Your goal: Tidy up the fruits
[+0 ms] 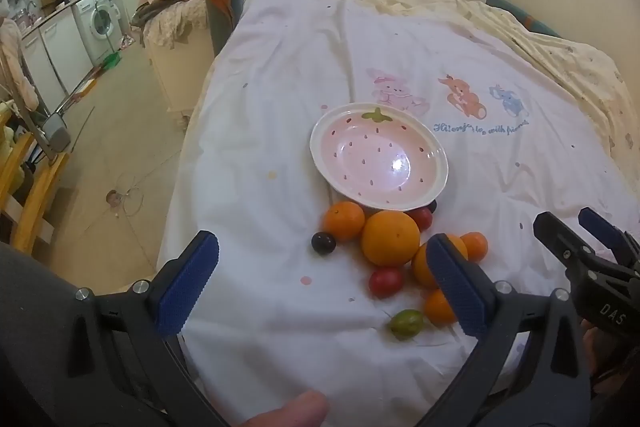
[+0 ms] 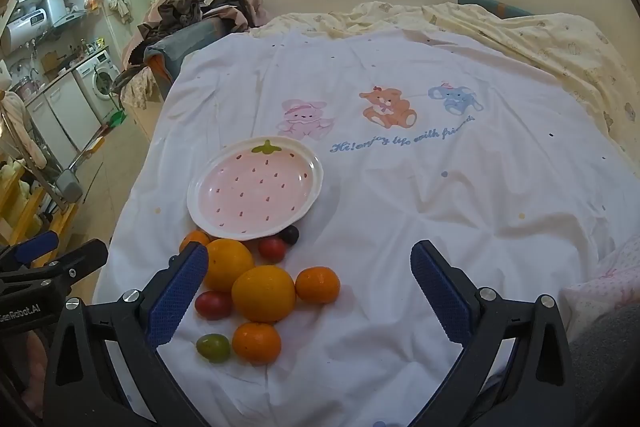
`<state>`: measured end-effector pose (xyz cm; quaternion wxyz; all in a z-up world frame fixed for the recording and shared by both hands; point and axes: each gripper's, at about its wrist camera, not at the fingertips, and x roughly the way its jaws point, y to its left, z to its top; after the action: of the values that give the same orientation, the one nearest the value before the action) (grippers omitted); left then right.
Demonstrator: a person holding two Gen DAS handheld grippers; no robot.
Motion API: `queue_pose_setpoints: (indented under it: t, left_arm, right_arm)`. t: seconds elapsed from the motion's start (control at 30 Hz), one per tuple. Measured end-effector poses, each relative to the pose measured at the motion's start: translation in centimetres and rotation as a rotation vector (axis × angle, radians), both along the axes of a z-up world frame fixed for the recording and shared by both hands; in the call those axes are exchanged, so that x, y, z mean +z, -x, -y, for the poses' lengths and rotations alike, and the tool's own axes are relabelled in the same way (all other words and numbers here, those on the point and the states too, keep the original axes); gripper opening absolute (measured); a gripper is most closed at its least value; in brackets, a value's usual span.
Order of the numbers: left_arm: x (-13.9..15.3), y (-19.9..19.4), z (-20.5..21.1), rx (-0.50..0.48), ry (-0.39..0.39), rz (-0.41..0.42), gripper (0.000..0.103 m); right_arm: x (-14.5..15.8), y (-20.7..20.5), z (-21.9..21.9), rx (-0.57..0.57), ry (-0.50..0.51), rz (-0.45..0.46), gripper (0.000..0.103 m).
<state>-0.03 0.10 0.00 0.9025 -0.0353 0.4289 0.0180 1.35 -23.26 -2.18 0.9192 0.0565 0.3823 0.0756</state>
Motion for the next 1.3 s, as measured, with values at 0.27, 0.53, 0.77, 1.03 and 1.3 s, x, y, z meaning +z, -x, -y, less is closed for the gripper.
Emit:
queue_pose_setpoints:
  t: [0.27, 0.53, 0.77, 1.03, 1.3]
  left_arm:
    - [-0.07, 0.21, 0.02, 0.009, -0.001, -0.001, 0.102]
    - [-0.06, 0.22, -0.03, 0.008, 0.0, 0.0, 0.102]
    - [-0.03, 0.22, -0.03, 0.01, 0.001, 0.001, 0.102]
    - [0.0, 0.2, 0.0, 0.011, 0.001, 0.0, 0.102]
    - [0.03, 0.21, 0.04, 0.009, -0.001, 0.0, 0.102]
  right_arm:
    - [-0.1, -0.03, 0.16, -0.001, 0.002, 0.001, 0.103]
    - [0.1, 0.0, 0.0, 0.0, 0.002, 0.001, 0.103]
    - [0.16, 0.02, 0.0, 0.001, 0.001, 0.0, 0.103]
    - [0.04, 0.07, -0.1, 0.005, 0.003, 0.001, 0.103]
    - [0.09, 0.09, -0.11, 0.005, 0.003, 0.001, 0.103]
